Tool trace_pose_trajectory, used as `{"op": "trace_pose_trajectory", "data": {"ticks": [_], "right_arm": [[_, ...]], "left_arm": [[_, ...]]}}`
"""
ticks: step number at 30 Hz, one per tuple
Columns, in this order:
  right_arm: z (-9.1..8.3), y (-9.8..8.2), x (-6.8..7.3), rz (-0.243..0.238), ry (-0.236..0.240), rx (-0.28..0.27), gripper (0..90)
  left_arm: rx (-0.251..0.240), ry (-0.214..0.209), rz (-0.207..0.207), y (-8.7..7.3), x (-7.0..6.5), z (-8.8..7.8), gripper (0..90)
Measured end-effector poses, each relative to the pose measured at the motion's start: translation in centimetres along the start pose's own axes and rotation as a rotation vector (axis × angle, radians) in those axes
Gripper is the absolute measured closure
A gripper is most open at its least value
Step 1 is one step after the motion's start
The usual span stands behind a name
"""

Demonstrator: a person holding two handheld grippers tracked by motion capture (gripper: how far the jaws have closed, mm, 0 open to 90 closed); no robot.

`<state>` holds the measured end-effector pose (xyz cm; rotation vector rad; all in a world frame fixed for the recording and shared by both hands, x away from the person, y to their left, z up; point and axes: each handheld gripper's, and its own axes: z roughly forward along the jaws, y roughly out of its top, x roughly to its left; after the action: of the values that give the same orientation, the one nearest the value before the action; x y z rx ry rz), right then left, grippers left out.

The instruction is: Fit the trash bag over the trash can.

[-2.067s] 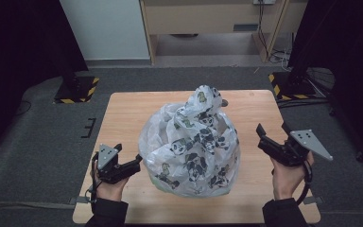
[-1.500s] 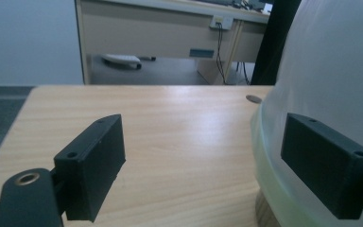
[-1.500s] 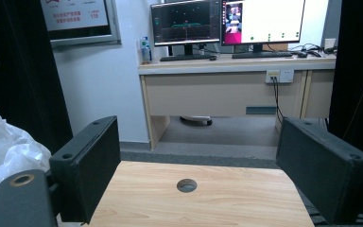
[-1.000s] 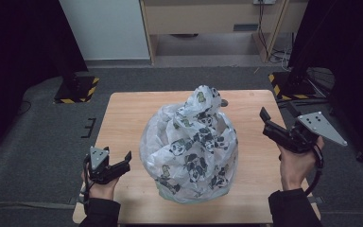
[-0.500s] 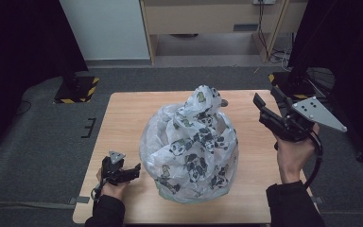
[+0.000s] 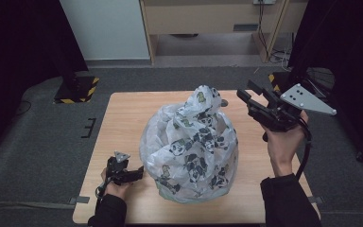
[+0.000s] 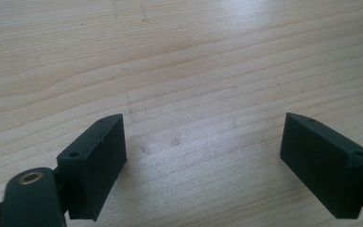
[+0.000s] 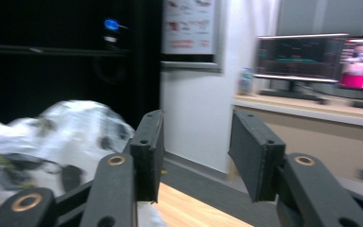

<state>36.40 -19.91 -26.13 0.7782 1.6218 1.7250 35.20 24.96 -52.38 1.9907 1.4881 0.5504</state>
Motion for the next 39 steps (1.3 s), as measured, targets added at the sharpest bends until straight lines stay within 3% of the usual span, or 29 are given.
{"op": "trace_pose_trajectory", "data": {"ticks": [3, 7, 12, 18, 23, 34, 39], "right_arm": [[0.3, 0.1, 0.0, 0.030, 0.066, -0.024, 63.1], [1.2, 0.5, 0.3, 0.041, 0.158, 0.004, 65.2], [2.9, 1.1, 1.1, 0.095, 0.291, 0.032, 62.0], [4.9, 1.0, 3.1, 0.068, 0.407, 0.119, 54.3], [5.8, -0.3, 4.1, -0.018, 0.442, 0.240, 56.4], [5.6, -2.8, 4.2, -0.084, 0.480, 0.390, 58.4], [5.2, -3.6, 4.0, -0.089, 0.493, 0.425, 57.6]], "left_arm": [[0.006, -0.004, 0.003, 0.0, -0.1, 0.1, 14.7], [0.018, -0.008, 0.009, 0.0, -0.1, 0.2, 14.7], [0.020, -0.010, 0.014, 0.0, -0.2, 0.3, 14.3], [0.021, -0.008, 0.024, -0.1, -0.2, 0.3, 14.1], [0.022, -0.011, 0.025, -0.1, -0.2, 0.3, 14.0], [0.024, -0.010, 0.030, -0.1, -0.3, 0.3, 13.9], [0.024, -0.008, 0.033, -0.1, -0.3, 0.3, 13.9]]}}
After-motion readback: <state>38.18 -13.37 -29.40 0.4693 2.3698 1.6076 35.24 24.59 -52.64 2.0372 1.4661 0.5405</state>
